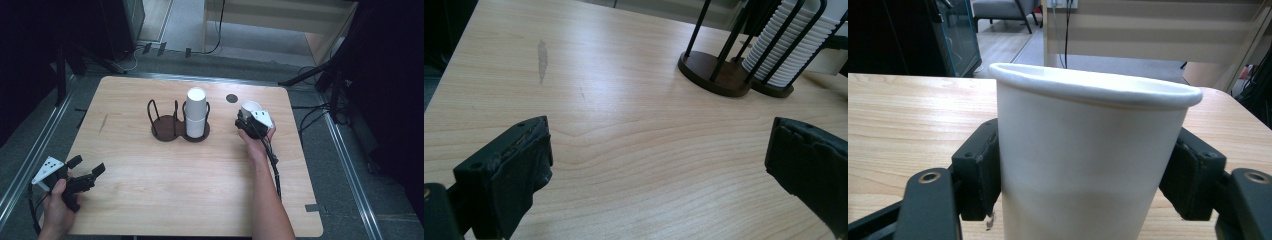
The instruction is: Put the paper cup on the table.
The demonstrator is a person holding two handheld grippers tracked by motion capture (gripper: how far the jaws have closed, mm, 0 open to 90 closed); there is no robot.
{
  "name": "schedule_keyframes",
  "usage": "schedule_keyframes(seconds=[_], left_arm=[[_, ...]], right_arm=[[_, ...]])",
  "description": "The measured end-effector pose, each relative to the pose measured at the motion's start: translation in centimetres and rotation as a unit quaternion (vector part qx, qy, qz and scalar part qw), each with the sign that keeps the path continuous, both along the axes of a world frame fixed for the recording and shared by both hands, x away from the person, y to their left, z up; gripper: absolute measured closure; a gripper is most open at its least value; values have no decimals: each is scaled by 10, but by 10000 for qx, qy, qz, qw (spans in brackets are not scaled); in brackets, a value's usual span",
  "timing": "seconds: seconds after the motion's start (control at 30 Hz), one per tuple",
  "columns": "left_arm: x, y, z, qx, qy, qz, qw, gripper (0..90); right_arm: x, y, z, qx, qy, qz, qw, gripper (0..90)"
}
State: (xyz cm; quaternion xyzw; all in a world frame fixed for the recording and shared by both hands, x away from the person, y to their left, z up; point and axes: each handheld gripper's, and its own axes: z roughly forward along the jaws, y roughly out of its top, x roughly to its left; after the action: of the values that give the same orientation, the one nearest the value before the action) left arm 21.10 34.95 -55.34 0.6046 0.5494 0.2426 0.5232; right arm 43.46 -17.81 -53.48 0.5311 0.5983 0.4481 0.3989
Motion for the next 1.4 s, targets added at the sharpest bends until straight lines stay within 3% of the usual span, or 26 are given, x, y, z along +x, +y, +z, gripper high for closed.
schedule_keyframes(seconds=[0.57,0.97,1.1,1.2,1.4], left_arm=[[0,0,0,-9,9,-9,10000,0],[1,0,0,-8,6,-34,10000,0],[1,0,0,-1,6,-30,10000,0],[1,0,0,-10,6,-22,10000,0],[1,0,0,-26,-14,-22,10000,0]], right_arm=[[0,-2,-2,32,325,12,9995,242],[1,-5,-2,142,503,65,9986,123],[0,-6,-2,169,497,181,9985,3],[-4,-6,0,138,377,415,9983,0],[-15,-10,-1,70,251,387,9989,0]])
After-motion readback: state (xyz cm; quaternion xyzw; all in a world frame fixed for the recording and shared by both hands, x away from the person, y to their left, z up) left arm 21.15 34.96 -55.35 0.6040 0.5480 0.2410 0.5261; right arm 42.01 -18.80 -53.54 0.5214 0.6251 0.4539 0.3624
